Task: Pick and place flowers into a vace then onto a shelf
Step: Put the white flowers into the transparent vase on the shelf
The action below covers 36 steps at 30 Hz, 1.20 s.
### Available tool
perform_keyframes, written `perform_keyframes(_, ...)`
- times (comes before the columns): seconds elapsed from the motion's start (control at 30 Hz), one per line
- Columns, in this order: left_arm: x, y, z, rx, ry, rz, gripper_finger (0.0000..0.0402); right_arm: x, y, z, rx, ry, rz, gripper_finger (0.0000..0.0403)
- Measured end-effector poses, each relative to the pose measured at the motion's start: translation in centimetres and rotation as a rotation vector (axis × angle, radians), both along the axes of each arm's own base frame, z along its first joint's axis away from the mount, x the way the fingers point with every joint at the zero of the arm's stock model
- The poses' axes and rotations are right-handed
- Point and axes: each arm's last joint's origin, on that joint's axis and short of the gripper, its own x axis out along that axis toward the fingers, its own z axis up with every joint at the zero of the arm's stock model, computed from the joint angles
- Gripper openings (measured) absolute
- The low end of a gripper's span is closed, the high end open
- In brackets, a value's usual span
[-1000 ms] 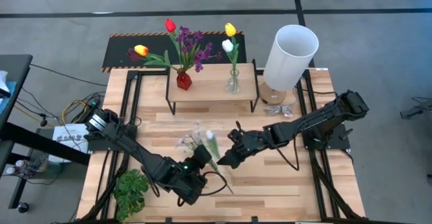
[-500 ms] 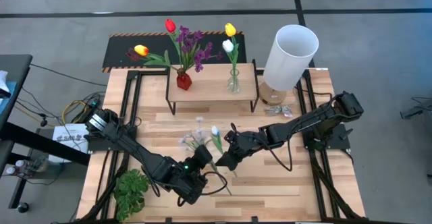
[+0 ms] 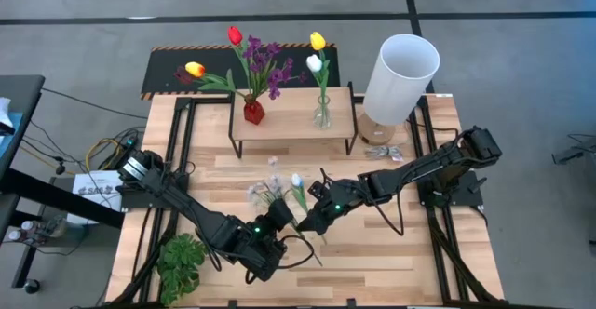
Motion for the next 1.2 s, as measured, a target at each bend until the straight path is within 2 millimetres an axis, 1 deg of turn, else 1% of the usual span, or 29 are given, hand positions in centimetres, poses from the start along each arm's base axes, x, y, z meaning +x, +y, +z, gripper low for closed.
perform_keyframes(0.13,0.04,0.02,-0.01,-0.002,0.005,-0.006,0.0000,0.08,-0.06,0.12,-0.004,-0.016,-0.023,0.0158)
perform_keyframes(0.4,0.28,-0.21,0.10,-0.034,-0.019,-0.012,0.0000,0.32,-0.67,0.16,-0.020,-0.027,-0.085,0.0144)
perform_keyframes(0.8,0.53,-0.06,0.19,-0.020,-0.031,-0.015,0.0000,0.34,-0.73,0.15,-0.022,-0.027,-0.085,0.0118)
perform_keyframes(0.97,0.76,0.32,0.18,-0.021,-0.032,-0.004,0.0000,0.32,-0.72,0.11,-0.019,-0.020,-0.091,0.0118)
perform_keyframes(1.2,0.84,0.28,0.20,-0.026,-0.040,-0.003,0.0000,0.31,-0.72,0.09,-0.023,-0.021,-0.087,0.0119)
